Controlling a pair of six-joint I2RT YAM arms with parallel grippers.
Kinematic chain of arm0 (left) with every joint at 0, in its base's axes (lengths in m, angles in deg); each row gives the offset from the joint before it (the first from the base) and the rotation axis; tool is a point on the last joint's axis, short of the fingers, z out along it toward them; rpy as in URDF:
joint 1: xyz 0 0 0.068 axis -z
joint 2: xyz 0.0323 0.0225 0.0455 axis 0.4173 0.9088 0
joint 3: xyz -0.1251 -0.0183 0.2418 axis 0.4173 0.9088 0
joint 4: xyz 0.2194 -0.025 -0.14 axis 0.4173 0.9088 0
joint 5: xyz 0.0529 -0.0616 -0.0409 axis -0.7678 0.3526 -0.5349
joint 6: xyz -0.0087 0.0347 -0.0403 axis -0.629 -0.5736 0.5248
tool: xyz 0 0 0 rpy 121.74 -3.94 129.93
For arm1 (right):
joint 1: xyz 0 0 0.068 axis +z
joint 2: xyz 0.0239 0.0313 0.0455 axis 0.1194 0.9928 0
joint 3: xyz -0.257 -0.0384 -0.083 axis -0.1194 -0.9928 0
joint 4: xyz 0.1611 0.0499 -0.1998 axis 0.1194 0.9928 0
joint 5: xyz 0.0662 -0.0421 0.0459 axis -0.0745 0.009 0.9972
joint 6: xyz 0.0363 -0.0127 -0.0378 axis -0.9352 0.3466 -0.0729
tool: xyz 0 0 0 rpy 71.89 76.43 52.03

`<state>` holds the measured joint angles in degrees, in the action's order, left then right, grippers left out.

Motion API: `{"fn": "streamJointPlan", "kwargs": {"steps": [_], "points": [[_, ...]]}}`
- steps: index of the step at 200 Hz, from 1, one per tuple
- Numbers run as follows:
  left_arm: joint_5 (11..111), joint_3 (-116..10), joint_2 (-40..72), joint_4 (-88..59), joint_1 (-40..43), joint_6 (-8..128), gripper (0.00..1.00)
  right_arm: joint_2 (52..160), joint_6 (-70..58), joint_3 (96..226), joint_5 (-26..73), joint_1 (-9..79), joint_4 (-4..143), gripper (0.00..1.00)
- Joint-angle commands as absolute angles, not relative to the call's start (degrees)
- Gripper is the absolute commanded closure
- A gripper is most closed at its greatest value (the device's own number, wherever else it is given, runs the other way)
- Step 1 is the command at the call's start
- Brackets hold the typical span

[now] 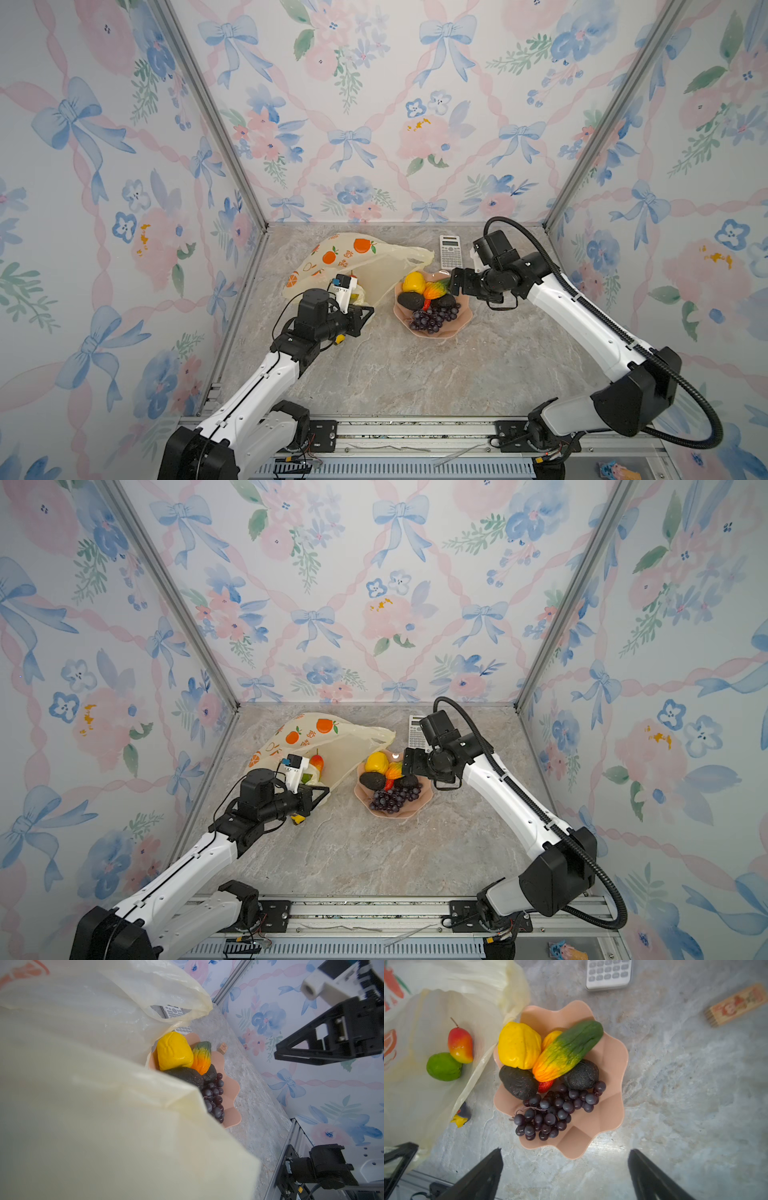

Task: Place the fruits into the plastic bag
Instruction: 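Withdraw the right gripper from the bag back over the fruit bowl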

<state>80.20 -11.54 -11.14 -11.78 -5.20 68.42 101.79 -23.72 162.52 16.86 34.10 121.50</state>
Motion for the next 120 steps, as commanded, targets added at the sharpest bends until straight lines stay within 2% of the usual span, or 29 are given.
{"fn": "streamJointPlan", "kwargs": {"steps": [1,75,120], "points": [[80.78,-11.98,-11.91,-12.32,-5.56,68.17,1.00,100.44,-37.74,158.31,21.59,32.38,112.68,0.04],[80.08,-12.13,-12.50,-11.29,-5.52,67.62,1.00,107.65,-49.75,160.29,18.76,31.06,107.00,0.00],[79.83,-12.20,-12.43,-11.19,-5.52,67.50,1.00,109.46,-53.82,158.30,19.70,29.25,101.57,0.03]]}}
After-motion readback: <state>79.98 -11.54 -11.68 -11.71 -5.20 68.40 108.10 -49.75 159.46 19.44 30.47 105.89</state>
